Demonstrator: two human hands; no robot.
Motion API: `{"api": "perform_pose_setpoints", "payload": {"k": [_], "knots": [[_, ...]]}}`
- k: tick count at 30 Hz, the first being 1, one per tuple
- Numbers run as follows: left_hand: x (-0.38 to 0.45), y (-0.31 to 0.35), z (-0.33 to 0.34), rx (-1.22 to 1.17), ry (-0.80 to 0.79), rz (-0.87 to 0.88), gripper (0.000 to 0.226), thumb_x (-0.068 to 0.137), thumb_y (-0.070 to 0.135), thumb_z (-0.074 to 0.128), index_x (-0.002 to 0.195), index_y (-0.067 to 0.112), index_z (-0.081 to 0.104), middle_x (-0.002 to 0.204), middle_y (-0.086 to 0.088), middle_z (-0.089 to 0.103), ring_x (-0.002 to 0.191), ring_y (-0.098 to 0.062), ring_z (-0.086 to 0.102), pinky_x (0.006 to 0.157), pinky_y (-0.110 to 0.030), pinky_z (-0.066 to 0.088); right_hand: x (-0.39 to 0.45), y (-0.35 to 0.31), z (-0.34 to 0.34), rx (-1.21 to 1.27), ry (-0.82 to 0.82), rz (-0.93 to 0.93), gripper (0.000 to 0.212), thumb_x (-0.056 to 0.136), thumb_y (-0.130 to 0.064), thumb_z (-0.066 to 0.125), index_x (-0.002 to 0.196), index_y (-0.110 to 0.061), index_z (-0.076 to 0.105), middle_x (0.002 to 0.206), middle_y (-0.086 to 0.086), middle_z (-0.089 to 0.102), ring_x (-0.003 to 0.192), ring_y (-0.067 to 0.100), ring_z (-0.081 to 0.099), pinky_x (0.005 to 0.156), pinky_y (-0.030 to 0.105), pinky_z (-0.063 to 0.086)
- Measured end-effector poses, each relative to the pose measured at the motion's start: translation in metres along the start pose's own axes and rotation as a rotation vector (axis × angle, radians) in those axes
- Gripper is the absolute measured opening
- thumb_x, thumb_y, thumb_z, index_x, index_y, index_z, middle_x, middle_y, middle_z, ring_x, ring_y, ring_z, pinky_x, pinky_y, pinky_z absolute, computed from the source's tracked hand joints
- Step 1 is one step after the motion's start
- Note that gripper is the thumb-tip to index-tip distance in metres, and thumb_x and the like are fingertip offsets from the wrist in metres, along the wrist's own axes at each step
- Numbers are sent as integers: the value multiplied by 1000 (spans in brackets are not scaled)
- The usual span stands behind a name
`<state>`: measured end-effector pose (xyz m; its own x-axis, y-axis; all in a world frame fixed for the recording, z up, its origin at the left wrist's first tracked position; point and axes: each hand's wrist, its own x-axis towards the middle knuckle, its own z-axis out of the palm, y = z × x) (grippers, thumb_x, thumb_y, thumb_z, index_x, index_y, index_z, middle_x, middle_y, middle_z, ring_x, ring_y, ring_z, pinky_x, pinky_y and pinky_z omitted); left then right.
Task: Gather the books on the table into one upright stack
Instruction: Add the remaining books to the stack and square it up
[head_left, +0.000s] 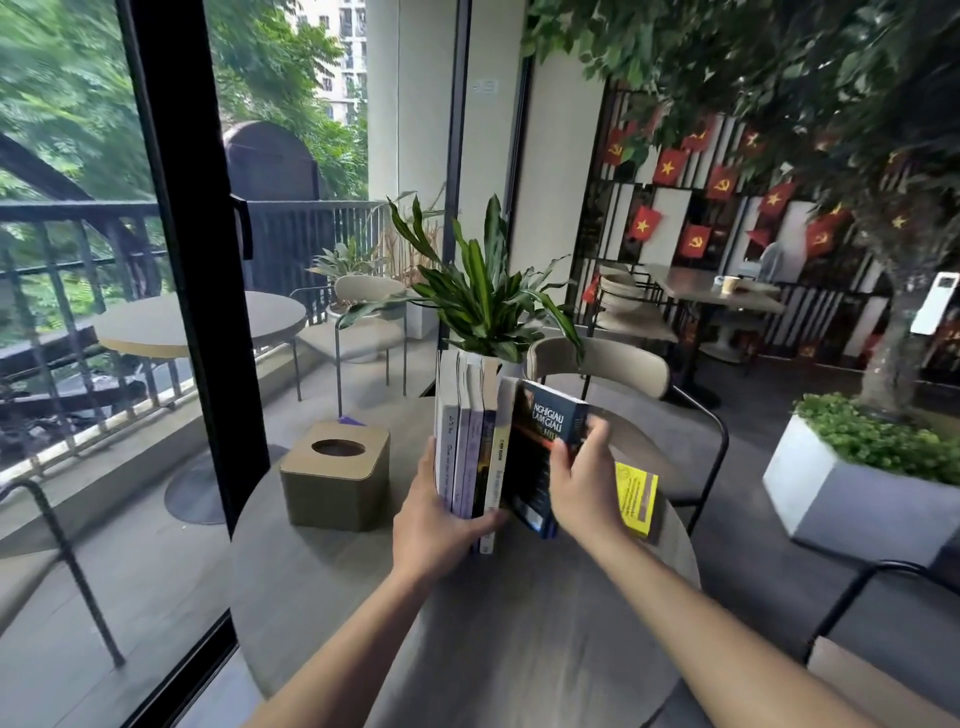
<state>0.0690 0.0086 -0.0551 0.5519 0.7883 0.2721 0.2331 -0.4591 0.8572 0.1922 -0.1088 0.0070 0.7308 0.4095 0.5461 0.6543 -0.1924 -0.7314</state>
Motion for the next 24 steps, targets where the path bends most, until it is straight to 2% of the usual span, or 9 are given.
{"api": "perform_pose_setpoints", "payload": {"k": [5, 8, 11, 14, 16, 17, 19, 22, 24], "knots": [[0, 0, 0, 19, 10, -10, 110, 48, 65, 83, 143, 43, 32, 123, 17, 65, 107, -12, 66, 87, -41, 56, -20, 3, 37, 150, 2, 24, 33, 94, -5, 53, 123, -3, 37, 118, 14, 56, 106, 25, 56, 83, 16, 37], [0, 1, 1, 31, 17, -6, 108, 48, 66, 81, 142, 41, 33, 120, 15, 65, 104, -14, 66, 85, -42, 56, -21, 4, 39, 193, -81, 28, 34, 93, -6, 55, 121, -9, 35, 119, 11, 56, 105, 19, 55, 84, 16, 39], [0, 1, 1, 34, 15, -2, 110, 48, 69, 81, 142, 40, 33, 122, 15, 64, 104, -14, 66, 84, -42, 57, -17, 3, 33, 227, -191, 68, 36, 92, -7, 57, 115, -18, 31, 115, 6, 59, 102, 16, 58, 77, 10, 43], [-1, 2, 0, 36, 8, 2, 115, 47, 72, 81, 145, 40, 30, 128, 15, 62, 107, -12, 66, 84, -42, 57, -12, -2, 24, 347, -279, 148, 39, 94, -15, 56, 123, -22, 32, 119, 1, 58, 106, 15, 57, 79, 10, 42], [-2, 2, 0, 32, 3, 5, 120, 47, 75, 81, 149, 40, 28, 132, 15, 60, 110, -10, 64, 87, -40, 57, -9, -7, 19, 389, -341, 158, 55, 91, -34, 58, 137, -27, 28, 127, -15, 52, 113, 2, 52, 86, 12, 38], [-3, 3, 0, 28, 2, 4, 123, 46, 77, 80, 150, 41, 26, 133, 16, 59, 111, -8, 63, 89, -39, 56, -8, -11, 17, 378, -370, 140, 63, 90, -40, 61, 141, -29, 25, 125, -27, 46, 111, -10, 49, 86, 8, 35], [-6, 6, 1, 21, 11, 2, 128, 45, 81, 79, 153, 42, 23, 137, 17, 56, 115, -7, 61, 91, -38, 55, -5, -16, 17, 302, -385, 93, 78, 85, -42, 69, 146, -29, 22, 125, -36, 37, 108, -21, 42, 87, 5, 32], [-10, 10, 4, 29, 56, -11, 132, 43, 82, 76, 155, 41, 19, 142, 16, 54, 120, -10, 60, 92, -39, 54, -1, -17, 24, 168, -328, 43, 96, 71, -58, 76, 149, -30, 26, 146, -15, 40, 130, 2, 39, 103, 24, 34], [-11, 12, 6, 53, 85, -36, 128, 45, 77, 74, 155, 40, 18, 139, 13, 58, 116, -14, 63, 89, -36, 55, -2, -17, 30, 100, -307, 26, 102, 63, -64, 76, 147, -31, 30, 149, -6, 41, 136, 11, 38, 105, 30, 35]]}}
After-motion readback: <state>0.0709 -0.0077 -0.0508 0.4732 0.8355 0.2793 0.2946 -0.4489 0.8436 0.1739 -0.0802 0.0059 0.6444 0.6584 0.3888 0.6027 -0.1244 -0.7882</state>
